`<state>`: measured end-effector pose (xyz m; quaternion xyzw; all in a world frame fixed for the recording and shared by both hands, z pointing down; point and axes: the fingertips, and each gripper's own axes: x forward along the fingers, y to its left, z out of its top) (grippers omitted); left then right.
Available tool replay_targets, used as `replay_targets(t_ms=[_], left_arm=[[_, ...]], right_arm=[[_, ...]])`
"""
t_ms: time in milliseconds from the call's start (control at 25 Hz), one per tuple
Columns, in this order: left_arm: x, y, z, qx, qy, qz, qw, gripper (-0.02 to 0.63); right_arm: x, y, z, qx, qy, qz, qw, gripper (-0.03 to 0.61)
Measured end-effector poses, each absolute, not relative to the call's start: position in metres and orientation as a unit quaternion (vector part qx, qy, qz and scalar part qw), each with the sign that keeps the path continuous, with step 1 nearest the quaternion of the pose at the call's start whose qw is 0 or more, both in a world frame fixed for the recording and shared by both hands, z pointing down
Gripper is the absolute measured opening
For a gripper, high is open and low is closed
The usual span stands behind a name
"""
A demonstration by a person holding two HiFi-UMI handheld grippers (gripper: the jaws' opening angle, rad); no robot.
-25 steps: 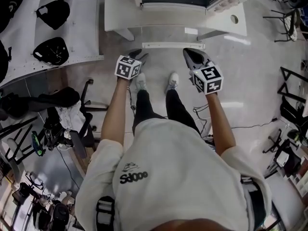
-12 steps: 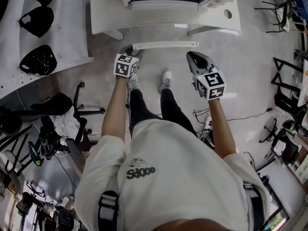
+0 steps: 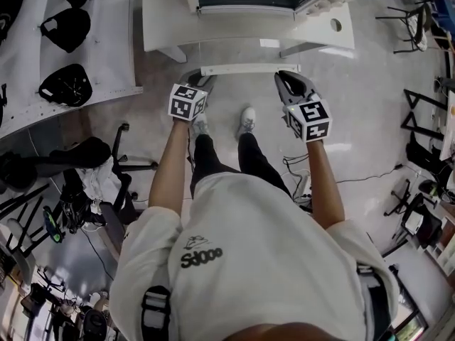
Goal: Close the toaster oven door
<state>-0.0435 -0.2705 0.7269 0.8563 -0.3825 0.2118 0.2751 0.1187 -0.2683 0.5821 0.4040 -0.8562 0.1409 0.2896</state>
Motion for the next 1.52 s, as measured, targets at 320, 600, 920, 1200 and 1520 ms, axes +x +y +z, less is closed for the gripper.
replay_targets(t_ms=[320,600,920,1200,1520], left_arm=[[-0.048,-0.269,0.678,0.864,-0.393,0.193,0.250,0.114],[-0.045,-0.277,0.635,0.872,-0.391,0.221,0.196,0.126],[-0.051,-0.300,0.579,0.876,-0.419,0.150,0.187,0.129],[-0.054,-0.327,0.539,0.866,-0.444,0.145,0.179,0.126],[-0.062,-0.375,0.502,0.864,-0.455,0.128,0.175,0.123]], right_arm=[[0.110,-0.281,0.543,0.411,-0.869,0.123,0.248,0.010],[0.108,-0.300,0.502,0.414,-0.879,0.101,0.213,0.009],[0.100,-0.312,0.466,0.403,-0.892,0.076,0.191,0.009],[0.102,-0.324,0.447,0.407,-0.895,0.061,0.173,0.009],[0.111,-0.342,0.433,0.422,-0.892,0.046,0.156,0.009]])
